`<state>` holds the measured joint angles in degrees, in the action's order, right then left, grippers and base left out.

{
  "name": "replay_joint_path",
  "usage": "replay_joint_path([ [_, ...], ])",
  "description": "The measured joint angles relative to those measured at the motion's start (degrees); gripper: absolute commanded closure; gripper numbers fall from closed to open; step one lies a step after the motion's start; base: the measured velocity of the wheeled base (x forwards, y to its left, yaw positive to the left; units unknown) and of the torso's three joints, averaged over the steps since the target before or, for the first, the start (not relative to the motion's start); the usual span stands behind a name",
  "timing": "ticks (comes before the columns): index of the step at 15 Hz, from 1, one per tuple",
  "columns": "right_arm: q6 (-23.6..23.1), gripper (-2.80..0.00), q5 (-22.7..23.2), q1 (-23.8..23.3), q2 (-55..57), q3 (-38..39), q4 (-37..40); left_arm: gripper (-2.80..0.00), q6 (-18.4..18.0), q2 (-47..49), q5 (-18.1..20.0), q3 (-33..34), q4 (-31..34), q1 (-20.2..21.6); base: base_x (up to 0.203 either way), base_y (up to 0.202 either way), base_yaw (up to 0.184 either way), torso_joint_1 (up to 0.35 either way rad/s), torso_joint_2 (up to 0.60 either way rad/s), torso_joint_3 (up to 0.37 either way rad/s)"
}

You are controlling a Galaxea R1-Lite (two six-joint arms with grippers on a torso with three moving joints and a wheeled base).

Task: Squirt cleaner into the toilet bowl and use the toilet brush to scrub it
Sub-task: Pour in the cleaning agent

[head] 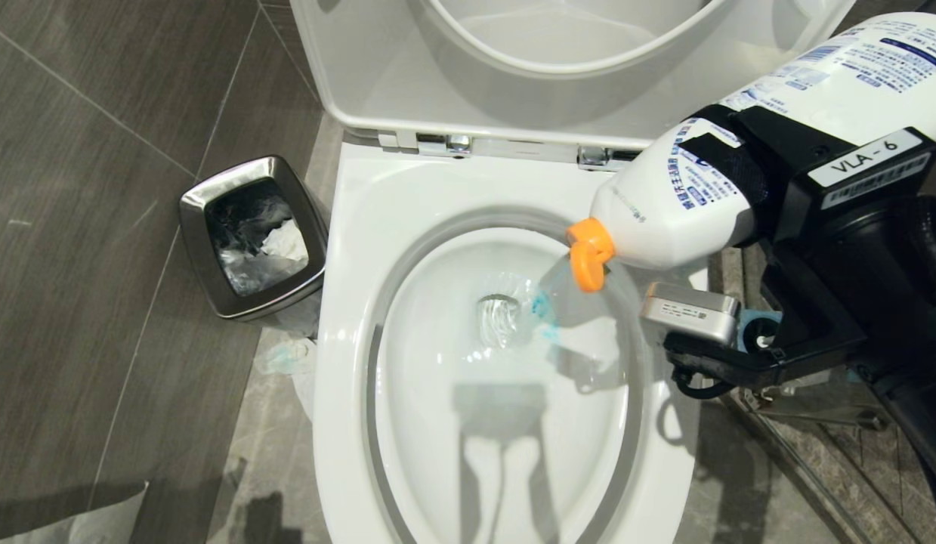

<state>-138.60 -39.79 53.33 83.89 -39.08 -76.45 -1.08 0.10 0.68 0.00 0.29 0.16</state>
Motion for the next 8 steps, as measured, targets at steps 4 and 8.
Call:
replay_joint_path([
  [4,1.5,0.0,-0.4,1.9,4.5,-0.1,-7.8,0.0,0.0,0.0,0.0,0.0,0.0,0.0,0.0,0.0,0.0,0.0,0.0,0.0],
  [8,1.8,0.0,-2.0,3.5,6.4,-0.5,-8.4,0.0,0.0,0.0,0.0,0.0,0.0,0.0,0.0,0.0,0.0,0.0,0.0,0.0],
])
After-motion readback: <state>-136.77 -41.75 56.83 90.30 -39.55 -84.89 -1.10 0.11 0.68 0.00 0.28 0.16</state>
